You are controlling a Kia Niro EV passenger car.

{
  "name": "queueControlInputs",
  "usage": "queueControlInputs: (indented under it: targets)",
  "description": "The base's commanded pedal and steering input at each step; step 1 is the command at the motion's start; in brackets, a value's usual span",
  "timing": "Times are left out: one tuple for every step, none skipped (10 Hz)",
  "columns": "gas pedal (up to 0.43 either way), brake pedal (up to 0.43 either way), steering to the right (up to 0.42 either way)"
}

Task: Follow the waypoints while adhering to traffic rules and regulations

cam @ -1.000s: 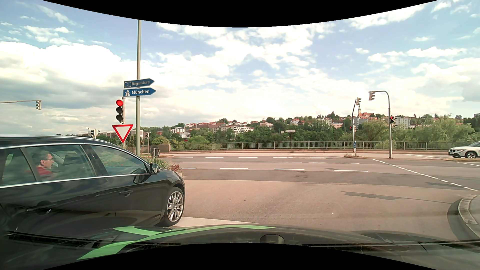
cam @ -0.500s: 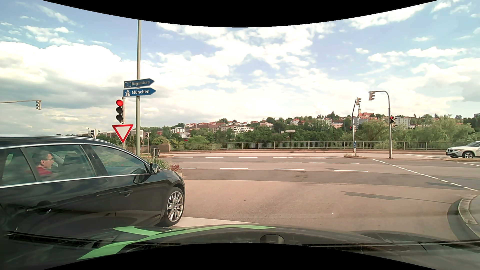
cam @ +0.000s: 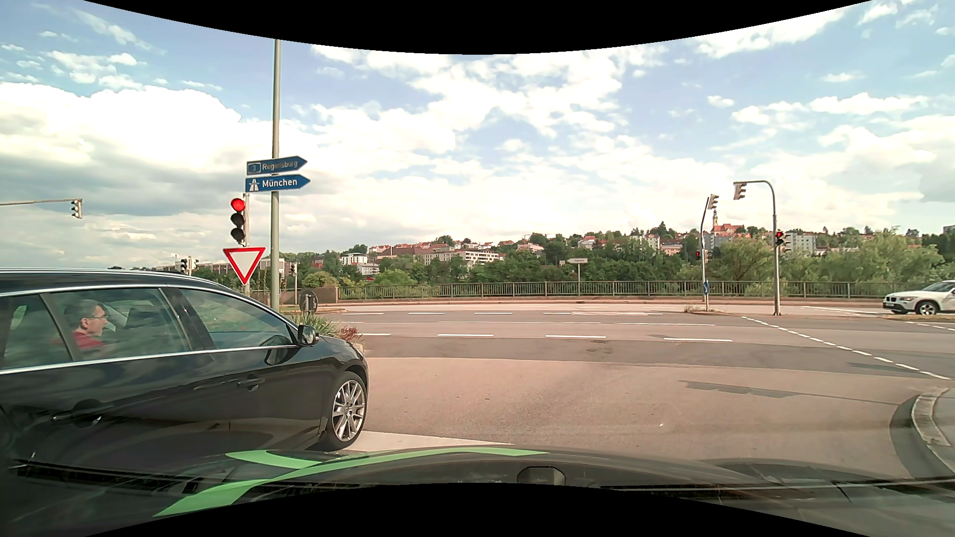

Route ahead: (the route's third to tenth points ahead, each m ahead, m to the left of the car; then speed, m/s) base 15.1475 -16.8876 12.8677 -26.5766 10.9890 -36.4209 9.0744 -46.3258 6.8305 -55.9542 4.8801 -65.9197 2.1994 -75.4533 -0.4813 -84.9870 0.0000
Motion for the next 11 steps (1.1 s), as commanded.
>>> queueControlInputs:
  targets:
    - [0.0, 0.604, 0.259]
    - [0.0, 0.604, 0.259]
    - [0.0, 0.604, 0.259]
    - [0.0, 0.604, 0.259]
    - [0.0, 0.604, 0.259]
    - [0.0, 0.604, 0.259]
    - [0.0, 0.604, 0.259]
    - [0.0, 0.604, 0.259]
    - [0.0, 0.604, 0.259]
    - [0.0, 0.604, 0.259]
    - [0.0, 0.604, 0.259]
